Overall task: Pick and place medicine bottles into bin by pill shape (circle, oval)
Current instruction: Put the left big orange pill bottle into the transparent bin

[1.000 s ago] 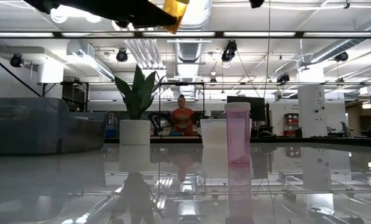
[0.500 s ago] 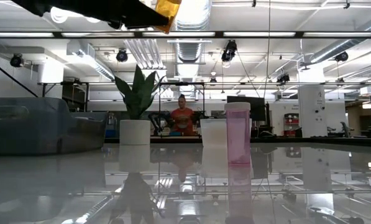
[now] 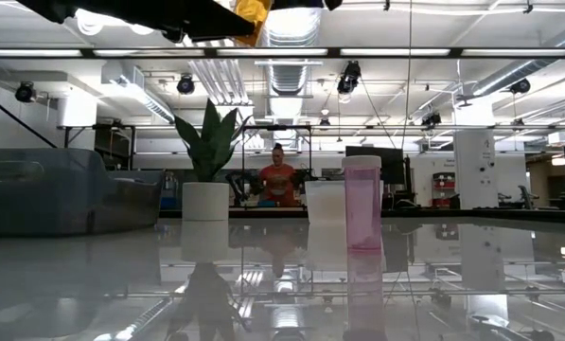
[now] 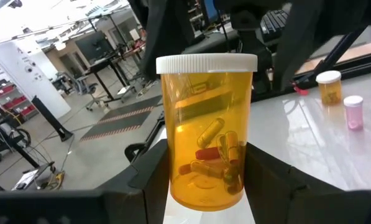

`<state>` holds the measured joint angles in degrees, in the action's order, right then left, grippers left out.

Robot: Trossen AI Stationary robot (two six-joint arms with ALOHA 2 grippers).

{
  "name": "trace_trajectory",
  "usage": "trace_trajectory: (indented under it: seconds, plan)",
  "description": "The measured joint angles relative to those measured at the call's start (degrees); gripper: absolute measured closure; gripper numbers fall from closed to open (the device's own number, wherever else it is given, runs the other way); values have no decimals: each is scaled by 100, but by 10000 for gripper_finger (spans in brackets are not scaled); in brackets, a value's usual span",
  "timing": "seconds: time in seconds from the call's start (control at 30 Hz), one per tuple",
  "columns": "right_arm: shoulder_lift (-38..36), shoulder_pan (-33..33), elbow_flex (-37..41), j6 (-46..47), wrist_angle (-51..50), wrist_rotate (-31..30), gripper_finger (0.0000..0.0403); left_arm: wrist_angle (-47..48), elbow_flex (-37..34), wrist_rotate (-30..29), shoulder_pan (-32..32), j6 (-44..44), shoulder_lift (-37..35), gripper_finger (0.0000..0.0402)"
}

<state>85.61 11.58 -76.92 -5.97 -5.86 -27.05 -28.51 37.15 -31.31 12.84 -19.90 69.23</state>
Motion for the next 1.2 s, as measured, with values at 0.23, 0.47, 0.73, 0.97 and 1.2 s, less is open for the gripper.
trace_trajectory:
  seconds: [0.23, 0.47, 0.73, 0.97, 1.2]
  plan:
    - [-23, -89, 4, 43, 58, 8, 94, -61, 0, -6, 0, 2, 0, 249]
    - [-21, -85, 16, 43, 64, 19, 94, -228, 6, 24, 0, 2, 0, 249]
    - [31, -85, 17, 42, 381, 65, 94, -254, -2, 24, 0, 2, 0, 249]
    - [185, -85, 26, -108, 575, 171, 94, -252, -2, 20, 0, 2, 0, 249]
    - [161, -85, 26, -84, 620, 153, 94, -247, -2, 15, 0, 2, 0, 249]
